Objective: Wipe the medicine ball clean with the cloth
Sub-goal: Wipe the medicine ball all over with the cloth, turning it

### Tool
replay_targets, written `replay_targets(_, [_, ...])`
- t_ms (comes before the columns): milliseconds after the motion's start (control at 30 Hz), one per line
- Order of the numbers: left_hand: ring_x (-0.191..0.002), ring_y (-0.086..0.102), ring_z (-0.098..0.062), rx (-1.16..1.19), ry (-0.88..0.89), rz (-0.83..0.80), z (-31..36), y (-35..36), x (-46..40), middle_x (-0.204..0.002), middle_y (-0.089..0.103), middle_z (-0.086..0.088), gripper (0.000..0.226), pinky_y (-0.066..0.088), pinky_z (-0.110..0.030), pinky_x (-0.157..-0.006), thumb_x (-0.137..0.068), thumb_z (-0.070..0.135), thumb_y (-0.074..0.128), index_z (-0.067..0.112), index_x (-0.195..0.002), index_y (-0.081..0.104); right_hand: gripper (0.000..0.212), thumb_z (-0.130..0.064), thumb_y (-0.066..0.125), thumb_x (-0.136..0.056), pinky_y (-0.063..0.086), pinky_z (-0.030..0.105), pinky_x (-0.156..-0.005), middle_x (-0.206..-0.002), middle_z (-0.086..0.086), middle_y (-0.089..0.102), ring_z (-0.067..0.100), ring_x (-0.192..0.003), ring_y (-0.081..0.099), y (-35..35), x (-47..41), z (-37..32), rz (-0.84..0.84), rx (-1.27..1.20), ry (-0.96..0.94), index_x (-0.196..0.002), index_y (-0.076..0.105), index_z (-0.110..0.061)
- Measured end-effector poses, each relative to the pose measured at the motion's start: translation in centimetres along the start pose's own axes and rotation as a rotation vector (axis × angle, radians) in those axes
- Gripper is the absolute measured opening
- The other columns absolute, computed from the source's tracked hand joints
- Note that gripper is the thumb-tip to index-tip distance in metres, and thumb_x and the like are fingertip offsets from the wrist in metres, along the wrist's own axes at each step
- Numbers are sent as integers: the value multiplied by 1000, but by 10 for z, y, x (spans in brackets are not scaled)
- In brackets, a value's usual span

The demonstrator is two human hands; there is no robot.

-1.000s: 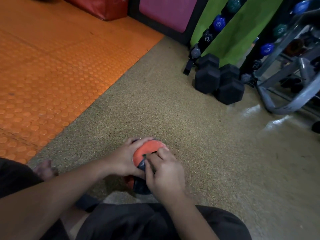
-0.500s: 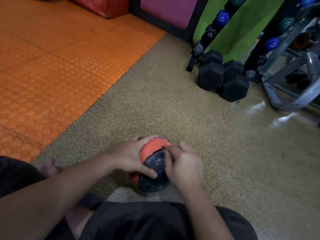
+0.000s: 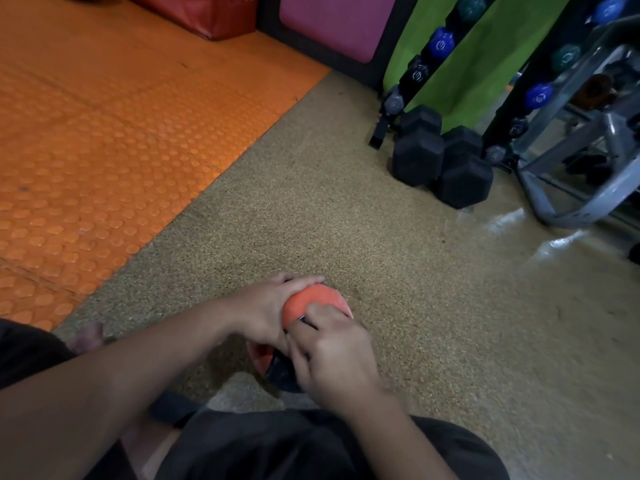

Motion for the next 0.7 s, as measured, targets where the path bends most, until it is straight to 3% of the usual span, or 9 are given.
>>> replay_targets(67, [-152,30,-20,-5,-1,10,0,-1,1,-166,17,11,139,34,-44,-123,-50,74,92,69,-155,1,13,-33,64,-96,53,32,-68,-90,-9,60,15,-81,62,-5,-3,24,94,-134,117,-94,76,-28])
replay_targets(100, [-154,27,-20,-2,-15,23,0,-1,3,-168,14,14,141,34,-48,-123,-48,80,90,70,-154,-3,12,-31,66,-98,55,31,-72,-91,-12,62,11,-82,64,-10,1,49,190,-259,289,-97,77,-30])
replay_targets(167, [-155,26,-21,43,-55,87,-1,-1,7,-170,9,18,143,35,-55,-122,-45,87,86,70,-153,-6,9,-32,70,-97,62,44,-77,-94,-13,70,15,-84,71,-7,16,100,327,-589,727,-97,79,-33])
replay_targets(233, [-153,30,-21,123,-91,184,-6,-2,16,-169,12,17,142,37,-55,-120,-46,86,87,64,-157,0,9,-32,71,-97,62,53,-81,-94,-15,76,16,-86,75,9,26,128,329,-778,1000,-98,80,-31])
replay_targets(333, [-152,30,-20,208,-134,237,-24,11,31,-170,15,12,148,35,-54,-122,-43,84,91,61,-158,0,13,-28,72,-97,62,44,-83,-87,-14,78,7,-83,73,14,29,134,252,-734,1037,-101,81,-21])
replay_targets(467, [-154,26,-20,326,-158,274,-36,37,35,-170,13,10,160,32,-54,-124,-34,78,97,64,-155,-7,10,-30,71,-97,57,33,-88,-94,-13,77,8,-90,71,17,25,132,214,-651,976,-95,81,-25])
replay_targets(600, [-142,45,-18,495,-167,390,-36,36,22,-158,36,11,151,44,-53,-117,-27,73,100,65,-151,15,21,-27,66,-100,60,40,-82,-84,-9,77,18,-86,74,40,19,128,168,-824,1113,-82,77,-27])
replay_targets(700, [-129,57,-12,546,-141,420,-36,18,19,-144,49,18,139,53,-44,-108,-28,65,104,59,-148,32,24,-18,65,-100,57,33,-75,-92,-4,78,20,-90,74,47,24,127,240,-927,1211,-80,77,-22])
Point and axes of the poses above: each hand's wrist, its own x-axis away from the middle knuckle, its own y-axis out of the palm, z = x × y, the point moved 5 cm from there along -x, towards the middle knuckle
